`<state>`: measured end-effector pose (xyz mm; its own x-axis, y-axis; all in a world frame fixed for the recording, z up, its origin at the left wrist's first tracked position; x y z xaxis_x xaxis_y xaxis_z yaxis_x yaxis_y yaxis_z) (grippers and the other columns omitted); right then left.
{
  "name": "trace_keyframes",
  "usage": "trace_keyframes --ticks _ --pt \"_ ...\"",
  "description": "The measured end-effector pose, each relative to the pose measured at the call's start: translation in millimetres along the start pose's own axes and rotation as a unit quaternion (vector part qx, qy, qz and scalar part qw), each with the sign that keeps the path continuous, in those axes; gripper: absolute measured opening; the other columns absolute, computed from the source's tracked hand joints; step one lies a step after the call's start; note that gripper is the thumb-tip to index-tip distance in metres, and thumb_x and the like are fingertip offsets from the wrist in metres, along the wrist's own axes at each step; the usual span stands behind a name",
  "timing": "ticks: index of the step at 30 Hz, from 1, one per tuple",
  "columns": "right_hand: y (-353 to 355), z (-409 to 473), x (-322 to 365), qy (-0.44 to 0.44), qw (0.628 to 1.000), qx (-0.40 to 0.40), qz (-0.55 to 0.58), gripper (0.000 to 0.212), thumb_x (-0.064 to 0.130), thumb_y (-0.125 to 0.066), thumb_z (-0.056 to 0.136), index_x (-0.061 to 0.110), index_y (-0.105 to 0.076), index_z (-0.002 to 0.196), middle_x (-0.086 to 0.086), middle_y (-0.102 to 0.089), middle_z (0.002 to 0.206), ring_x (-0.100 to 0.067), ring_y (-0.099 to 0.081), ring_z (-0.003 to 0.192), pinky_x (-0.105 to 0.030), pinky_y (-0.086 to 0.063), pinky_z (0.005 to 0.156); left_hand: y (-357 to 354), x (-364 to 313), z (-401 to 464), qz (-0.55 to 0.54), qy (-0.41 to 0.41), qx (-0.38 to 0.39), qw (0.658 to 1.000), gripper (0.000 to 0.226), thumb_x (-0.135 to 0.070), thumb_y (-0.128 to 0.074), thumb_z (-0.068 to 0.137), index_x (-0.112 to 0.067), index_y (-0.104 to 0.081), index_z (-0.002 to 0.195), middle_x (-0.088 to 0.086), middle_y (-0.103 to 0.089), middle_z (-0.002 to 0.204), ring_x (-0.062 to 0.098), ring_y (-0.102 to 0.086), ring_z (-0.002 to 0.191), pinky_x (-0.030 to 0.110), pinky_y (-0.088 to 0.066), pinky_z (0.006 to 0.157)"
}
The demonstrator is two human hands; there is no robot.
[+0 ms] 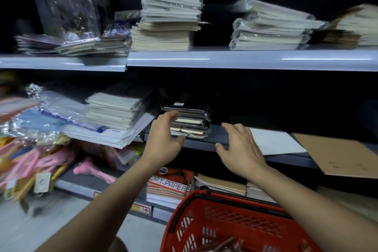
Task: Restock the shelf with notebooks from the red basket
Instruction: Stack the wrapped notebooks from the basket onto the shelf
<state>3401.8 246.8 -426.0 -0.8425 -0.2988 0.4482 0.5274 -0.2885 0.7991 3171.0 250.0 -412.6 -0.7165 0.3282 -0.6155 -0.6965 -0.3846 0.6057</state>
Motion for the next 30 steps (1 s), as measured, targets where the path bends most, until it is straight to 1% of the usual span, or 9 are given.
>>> trace_keyframes --ticks 2,6,9,13,15,19,23,27,30 --pt "7.2 -5.4 -0.9 0.001 1.000 -0.003 0.000 0.068 0.038 -0.060 0.102 0.020 -0.033 0.161 0.003 -0.043 0.149 -0.017 -0.032 0.144 -0.035 -0.044 0.109 -2.2 -5.5 -5.0 0.003 0.002 0.005 1.000 0.070 -0.020 -0.079 0.087 -0.023 -0.043 0.146 -0.009 -0.053 0.136 0.014 -0.048 0.132 0.041 -0.045 0.112" --pt "16.5 -16.9 -3.8 0.002 1.000 -0.006 0.004 0.066 0.038 -0.060 0.102 0.021 -0.035 0.160 0.003 -0.043 0.149 -0.017 -0.032 0.144 -0.036 -0.043 0.111 -7.2 -17.1 -19.5 0.006 0.000 0.009 1.000 0.074 -0.018 -0.080 0.086 -0.022 -0.041 0.149 -0.014 -0.052 0.130 0.012 -0.047 0.130 0.033 -0.044 0.110" --pt "19.3 -25.9 -8.2 -0.003 1.000 -0.004 0.006 0.064 0.039 -0.059 0.101 0.021 -0.037 0.159 0.002 -0.043 0.148 -0.018 -0.032 0.144 -0.037 -0.043 0.111 -14.2 -22.5 -30.6 0.009 -0.002 0.025 1.000 0.073 -0.019 -0.078 0.087 -0.023 -0.040 0.149 -0.014 -0.050 0.133 0.013 -0.046 0.129 0.034 -0.044 0.108" --pt "20.0 -36.8 -17.6 -0.015 1.000 -0.001 0.004 0.062 0.039 -0.060 0.101 0.020 -0.040 0.156 0.001 -0.047 0.143 -0.019 -0.034 0.140 -0.037 -0.044 0.106 -27.4 -22.9 -43.4 0.008 0.013 0.045 0.999 0.073 -0.023 -0.078 0.088 -0.025 -0.039 0.149 -0.016 -0.049 0.131 0.011 -0.045 0.130 0.032 -0.042 0.108" --pt "19.1 -41.3 -22.4 -0.018 1.000 0.002 0.004 0.061 0.039 -0.060 0.100 0.020 -0.042 0.156 0.000 -0.047 0.142 -0.020 -0.035 0.139 -0.037 -0.044 0.106 -35.0 -21.5 -49.1 0.007 0.016 0.055 0.998 0.073 -0.023 -0.078 0.087 -0.025 -0.039 0.149 -0.017 -0.048 0.130 0.012 -0.045 0.131 0.034 -0.042 0.109" --pt "10.0 -51.3 -35.2 -0.033 0.999 0.016 0.000 0.058 0.039 -0.060 0.100 0.019 -0.045 0.153 -0.001 -0.049 0.141 -0.022 -0.037 0.138 -0.039 -0.044 0.105 -53.9 -15.8 -60.4 0.012 0.028 0.084 0.996 0.074 -0.023 -0.079 0.086 -0.023 -0.040 0.149 -0.011 -0.051 0.133 0.015 -0.046 0.129 0.038 -0.044 0.109" --pt "-7.6 -63.0 -49.1 -0.046 0.998 0.034 0.001 0.056 0.038 -0.063 0.098 0.018 -0.050 0.149 -0.003 -0.052 0.137 -0.025 -0.040 0.137 -0.040 -0.043 0.108 -77.8 -6.8 -71.2 0.014 0.051 0.121 0.991 0.073 -0.024 -0.079 0.085 -0.023 -0.042 0.147 -0.012 -0.051 0.127 0.016 -0.047 0.126 0.041 -0.048 0.105" --pt "-30.0 -75.3 -63.8 -0.058 0.997 0.056 -0.003 0.053 0.036 -0.065 0.095 0.017 -0.055 0.145 -0.006 -0.055 0.134 -0.028 -0.046 0.130 -0.041 -0.044 0.108 -103.5 3.0 -81.9 0.023 0.065 0.161 0.985 0.072 -0.026 -0.076 0.082 -0.021 -0.044 0.147 -0.006 -0.054 0.127 0.019 -0.050 0.123 0.043 -0.050 0.101" --pt "-49.2 -86.4 -74.4 -0.069 0.995 0.078 -0.005 0.052 0.034 -0.064 0.093 0.018 -0.057 0.142 -0.006 -0.057 0.132 -0.029 -0.049 0.127 -0.040 -0.045 0.107 -124.2 14.8 -92.0 0.027 0.086 0.188 0.978 0.071 -0.027 -0.075 0.079 -0.020 -0.046 0.144 -0.003 -0.057 0.127 0.021 -0.053 0.122 0.045 -0.051 0.100"
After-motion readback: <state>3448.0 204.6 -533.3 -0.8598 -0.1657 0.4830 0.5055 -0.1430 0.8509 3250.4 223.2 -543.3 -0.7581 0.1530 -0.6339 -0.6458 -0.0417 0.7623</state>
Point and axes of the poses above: each hand's wrist, its own z-axis towards the middle knuckle, its own y-axis out of the back of the hand, x = y × z, the point moved 3 cm from there along z, towards the middle knuckle
